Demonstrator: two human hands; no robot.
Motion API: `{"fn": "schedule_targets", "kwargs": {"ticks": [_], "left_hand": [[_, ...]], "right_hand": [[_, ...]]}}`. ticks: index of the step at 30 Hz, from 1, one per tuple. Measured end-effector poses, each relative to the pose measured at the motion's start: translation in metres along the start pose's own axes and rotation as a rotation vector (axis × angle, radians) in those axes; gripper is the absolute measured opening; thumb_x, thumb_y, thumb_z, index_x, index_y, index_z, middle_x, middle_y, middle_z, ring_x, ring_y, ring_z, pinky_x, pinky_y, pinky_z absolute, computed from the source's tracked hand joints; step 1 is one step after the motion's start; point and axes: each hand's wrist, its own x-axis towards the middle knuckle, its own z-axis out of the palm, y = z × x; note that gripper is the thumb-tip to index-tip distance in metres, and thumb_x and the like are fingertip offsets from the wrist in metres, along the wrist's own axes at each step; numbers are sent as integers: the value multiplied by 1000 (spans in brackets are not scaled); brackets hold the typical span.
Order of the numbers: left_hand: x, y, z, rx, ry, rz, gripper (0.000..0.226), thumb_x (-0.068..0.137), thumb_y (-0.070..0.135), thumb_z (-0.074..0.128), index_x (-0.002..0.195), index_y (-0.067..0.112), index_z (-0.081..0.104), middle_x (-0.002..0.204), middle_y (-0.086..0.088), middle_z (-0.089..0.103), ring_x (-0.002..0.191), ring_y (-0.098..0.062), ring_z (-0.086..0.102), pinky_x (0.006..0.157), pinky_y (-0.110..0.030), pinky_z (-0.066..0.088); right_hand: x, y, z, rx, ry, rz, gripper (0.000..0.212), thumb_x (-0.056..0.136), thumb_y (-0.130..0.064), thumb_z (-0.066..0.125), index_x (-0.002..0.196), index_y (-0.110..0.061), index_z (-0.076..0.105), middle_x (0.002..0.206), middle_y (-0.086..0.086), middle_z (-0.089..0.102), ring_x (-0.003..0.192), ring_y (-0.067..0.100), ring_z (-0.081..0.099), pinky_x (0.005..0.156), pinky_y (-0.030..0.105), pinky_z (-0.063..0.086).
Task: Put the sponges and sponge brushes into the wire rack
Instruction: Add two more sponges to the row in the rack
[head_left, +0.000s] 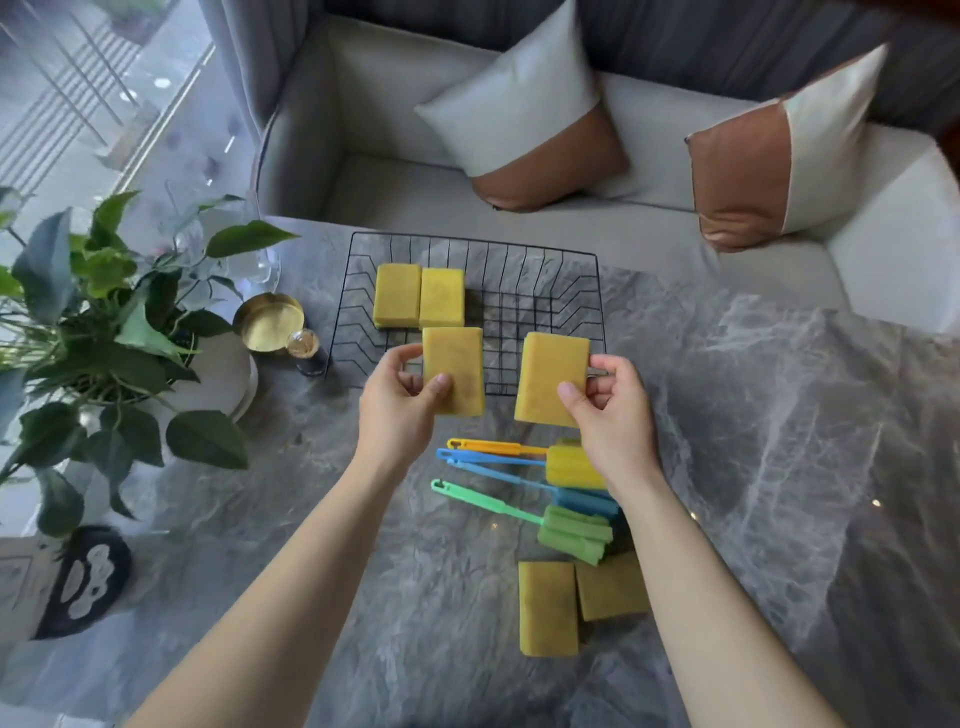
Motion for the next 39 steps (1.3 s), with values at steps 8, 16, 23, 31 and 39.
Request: {"fn": "schedule_targets", "kwargs": {"ticks": [8, 16, 23, 31, 39], "left_hand": [[73, 23, 49, 70, -44, -18, 42, 88, 25, 77, 127, 24, 61, 80, 0, 65, 80, -21, 66, 84, -45, 59], [143, 22, 98, 283, -99, -73, 50, 89, 29, 76, 133, 19, 55, 90, 3, 67, 81, -16, 67, 78, -38, 59], [163, 10, 113, 544, -114, 10, 46, 93, 17, 63, 138, 17, 52, 100, -7, 73, 81, -28, 68, 68, -40, 58], [130, -9, 108, 608, 22, 330, 35, 93, 5, 54, 128, 11, 59, 126, -13, 57, 102, -35, 60, 79, -41, 51], [148, -31, 88, 1043, -56, 289, 69, 98, 50, 31, 160, 25, 15, 172, -7, 4, 158, -28, -2, 125, -54, 6]], "right_hand": [[51, -2, -13, -57, 38, -26, 37, 87, -21, 74, 116, -31, 54, 94, -9, 64, 78, -6, 61, 68, 14, 48], [92, 5, -8, -86, 20, 26, 37, 87, -19, 73, 114, -31, 52, 92, -6, 64, 80, 5, 63, 70, 23, 51], [117, 13, 10, -163, 7, 70, 35, 89, -20, 72, 118, -24, 52, 90, -8, 62, 79, 8, 61, 68, 24, 48], [149, 12, 42, -326, 45, 98, 36, 94, -16, 64, 126, -12, 49, 111, 7, 62, 99, 25, 61, 84, 33, 48], [177, 8, 72, -641, 54, 26, 28, 97, -11, 54, 123, -6, 46, 122, 19, 53, 114, 34, 50, 91, 36, 39]]}}
